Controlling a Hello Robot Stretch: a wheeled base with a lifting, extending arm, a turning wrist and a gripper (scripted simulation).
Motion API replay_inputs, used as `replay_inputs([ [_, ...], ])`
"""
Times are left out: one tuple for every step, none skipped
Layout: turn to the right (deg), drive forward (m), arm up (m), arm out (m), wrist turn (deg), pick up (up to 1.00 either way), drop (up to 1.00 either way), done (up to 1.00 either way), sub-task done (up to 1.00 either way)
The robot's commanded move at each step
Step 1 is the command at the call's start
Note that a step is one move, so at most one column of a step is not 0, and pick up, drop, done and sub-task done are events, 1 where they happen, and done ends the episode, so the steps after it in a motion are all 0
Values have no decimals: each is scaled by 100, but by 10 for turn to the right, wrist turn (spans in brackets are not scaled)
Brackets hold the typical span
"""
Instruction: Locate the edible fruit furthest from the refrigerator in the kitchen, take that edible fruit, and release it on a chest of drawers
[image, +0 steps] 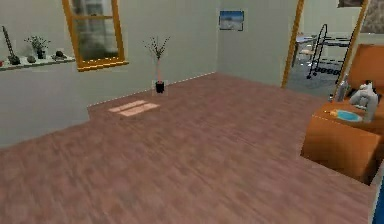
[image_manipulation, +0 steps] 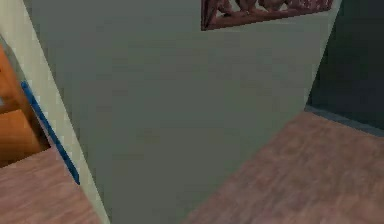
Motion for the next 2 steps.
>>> replay_inputs([
  [0,50,0,0,0,0,0,0,0],
  [360,0,0,0,0,0,0,0,0],
])
